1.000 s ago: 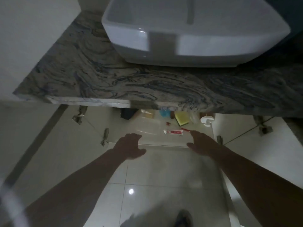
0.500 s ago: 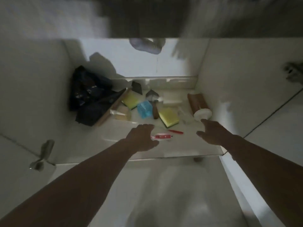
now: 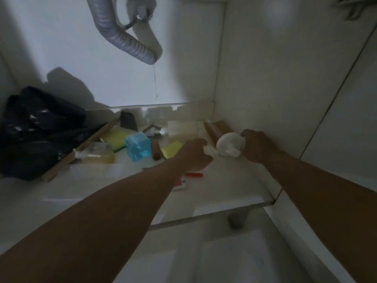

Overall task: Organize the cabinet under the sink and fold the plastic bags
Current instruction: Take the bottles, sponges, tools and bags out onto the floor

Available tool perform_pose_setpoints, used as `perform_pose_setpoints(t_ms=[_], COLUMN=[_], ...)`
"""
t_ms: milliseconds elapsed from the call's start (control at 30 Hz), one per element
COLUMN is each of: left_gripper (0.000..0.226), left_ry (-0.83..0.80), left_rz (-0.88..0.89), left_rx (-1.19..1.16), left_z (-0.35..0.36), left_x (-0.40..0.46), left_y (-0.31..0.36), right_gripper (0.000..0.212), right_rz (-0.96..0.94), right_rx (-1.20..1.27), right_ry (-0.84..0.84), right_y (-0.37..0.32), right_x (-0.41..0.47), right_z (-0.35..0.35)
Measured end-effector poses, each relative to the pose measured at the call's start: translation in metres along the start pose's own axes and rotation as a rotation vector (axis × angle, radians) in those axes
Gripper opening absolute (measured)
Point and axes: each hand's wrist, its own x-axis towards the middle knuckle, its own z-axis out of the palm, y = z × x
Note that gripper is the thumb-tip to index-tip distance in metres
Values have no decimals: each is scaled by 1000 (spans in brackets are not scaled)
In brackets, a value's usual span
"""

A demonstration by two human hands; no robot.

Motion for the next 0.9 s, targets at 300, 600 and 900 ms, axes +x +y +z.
perform_pose_setpoints(t_ms=[300,600,900], left_gripper=[55,43,31], left_ry=[-26,-53,159], left_rz=[-80,-120,-132], left_rx=[122,85,-803], left_z=[39,62,31], left_x=[73,106,91], left_y=[25,20,13], right_gripper=[47,34,26], right_rz=[-151,-127,152], right_rx=[-19,-244,537], right_ry=[-32,25,321], right_y=[4,-11,-30], right_x=[44,52,48], right_z=[20,24,7])
